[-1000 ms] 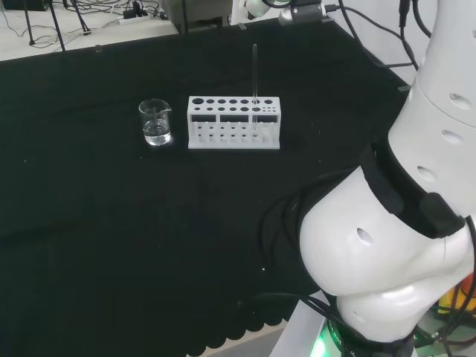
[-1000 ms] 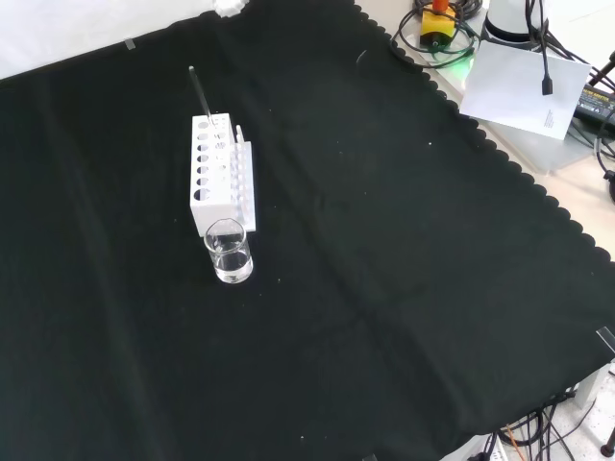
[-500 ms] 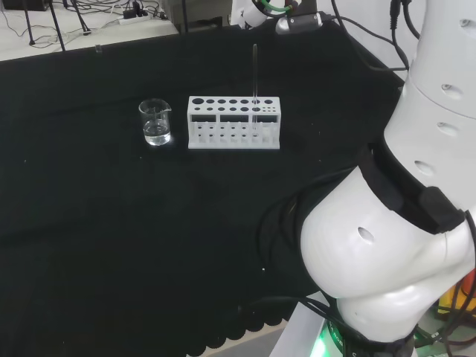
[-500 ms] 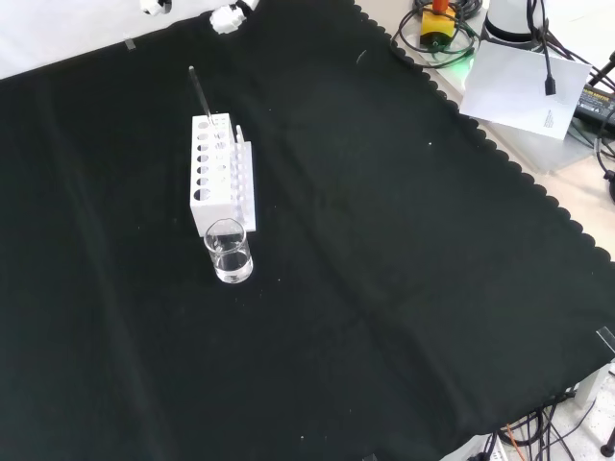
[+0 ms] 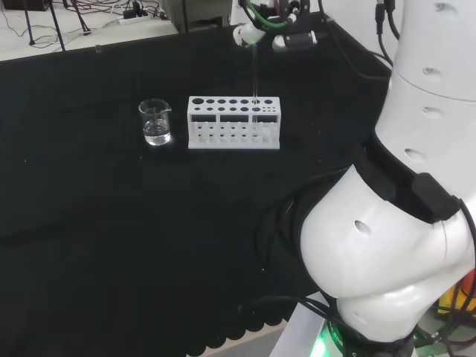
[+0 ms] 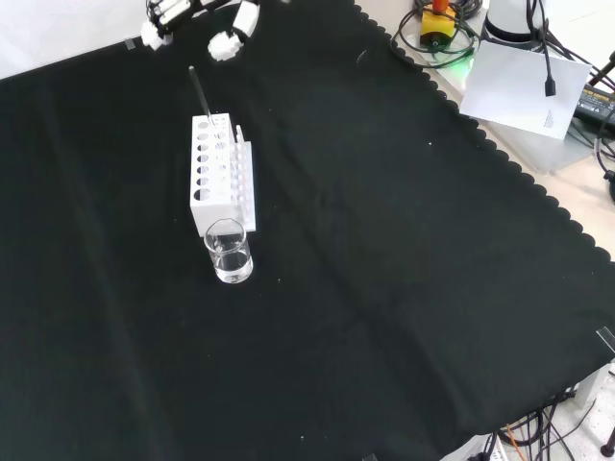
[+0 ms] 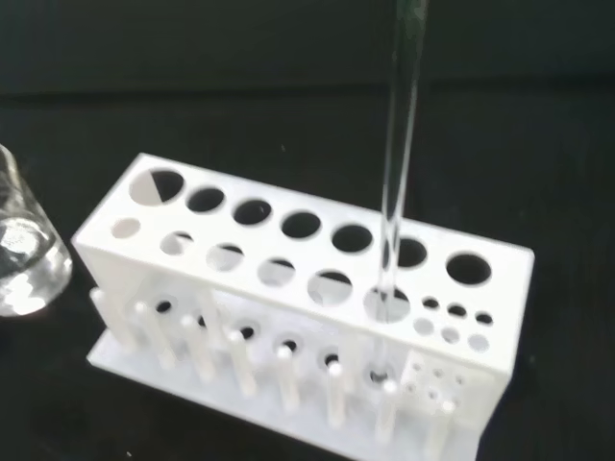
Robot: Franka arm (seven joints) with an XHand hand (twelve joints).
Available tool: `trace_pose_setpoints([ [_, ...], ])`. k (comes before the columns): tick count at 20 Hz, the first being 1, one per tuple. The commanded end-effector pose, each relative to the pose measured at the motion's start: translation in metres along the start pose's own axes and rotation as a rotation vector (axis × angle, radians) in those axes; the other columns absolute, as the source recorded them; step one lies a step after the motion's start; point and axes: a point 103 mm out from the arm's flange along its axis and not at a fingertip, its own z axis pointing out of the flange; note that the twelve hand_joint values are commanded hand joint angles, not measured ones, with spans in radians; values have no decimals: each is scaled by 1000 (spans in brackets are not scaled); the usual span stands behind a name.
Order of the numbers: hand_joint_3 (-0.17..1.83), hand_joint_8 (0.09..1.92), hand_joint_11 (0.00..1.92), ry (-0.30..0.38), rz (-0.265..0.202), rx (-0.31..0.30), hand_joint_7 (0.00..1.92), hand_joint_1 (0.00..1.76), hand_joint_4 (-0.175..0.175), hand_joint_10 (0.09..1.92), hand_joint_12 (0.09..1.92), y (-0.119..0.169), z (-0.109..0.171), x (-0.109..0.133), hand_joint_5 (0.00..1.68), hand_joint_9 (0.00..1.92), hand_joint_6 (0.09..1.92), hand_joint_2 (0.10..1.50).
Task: Take the glass rod from the white test tube rack.
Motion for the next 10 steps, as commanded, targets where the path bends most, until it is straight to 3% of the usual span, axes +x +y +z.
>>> trace_pose_setpoints([
  [1, 632, 970, 113, 7, -1, 24, 121, 607, -175, 933, 1443, 9, 17, -6, 178, 328, 87, 965],
  [9, 603, 982, 215, 10, -1, 71, 289, 599, -175, 909, 1430, 12, 35, -14, 249, 489, 87, 985],
  [10, 599, 979, 234, 0, 16, 85, 314, 600, -175, 901, 1425, 14, 36, -14, 268, 512, 87, 987],
])
